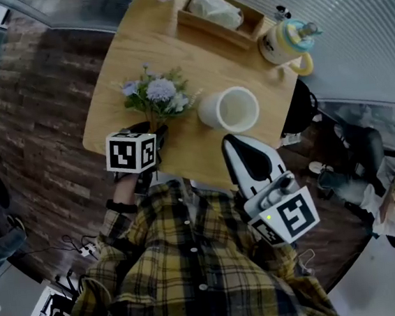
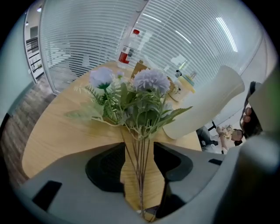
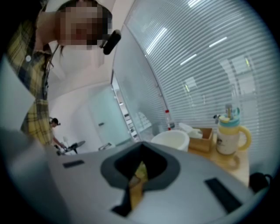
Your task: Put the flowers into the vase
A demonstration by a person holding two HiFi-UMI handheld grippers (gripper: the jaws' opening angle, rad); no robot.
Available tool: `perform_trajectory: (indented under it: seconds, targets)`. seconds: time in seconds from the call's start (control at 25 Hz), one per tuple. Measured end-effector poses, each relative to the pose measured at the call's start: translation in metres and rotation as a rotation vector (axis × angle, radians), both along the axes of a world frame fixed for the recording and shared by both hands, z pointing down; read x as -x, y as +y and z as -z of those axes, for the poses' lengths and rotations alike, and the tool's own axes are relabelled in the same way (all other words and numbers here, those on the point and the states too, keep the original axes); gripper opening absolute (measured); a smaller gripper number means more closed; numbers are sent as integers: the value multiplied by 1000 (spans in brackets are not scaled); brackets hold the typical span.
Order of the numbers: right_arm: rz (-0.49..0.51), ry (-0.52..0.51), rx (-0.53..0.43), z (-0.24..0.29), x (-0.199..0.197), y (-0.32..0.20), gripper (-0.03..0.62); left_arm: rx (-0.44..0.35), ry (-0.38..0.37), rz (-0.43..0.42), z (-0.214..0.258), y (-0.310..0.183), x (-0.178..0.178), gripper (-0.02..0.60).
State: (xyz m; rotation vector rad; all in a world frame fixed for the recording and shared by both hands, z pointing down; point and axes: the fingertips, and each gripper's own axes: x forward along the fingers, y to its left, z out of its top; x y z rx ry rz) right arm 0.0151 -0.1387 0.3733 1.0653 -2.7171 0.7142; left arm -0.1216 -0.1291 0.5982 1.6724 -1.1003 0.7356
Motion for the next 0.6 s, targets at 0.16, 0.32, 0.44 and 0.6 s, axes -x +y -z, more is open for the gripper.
perform_trajectory:
  seconds: [0.16,0.32,0.44,0.6]
  targets:
    - [-15,9,9,-4,-8,-2,12,26,-55,-25,-10,-3,1,205]
    - [-23,5,21,-7,-10,-2,12,24,-61,-26,-11,-6,3,152]
    - [-31,6,24,-10,-12,-2,12,30,-63,-40,-11,-6,1,121]
    - [-39,5,17,-9,-12,-3,12,26,-56,-41,-9,-7,2,55]
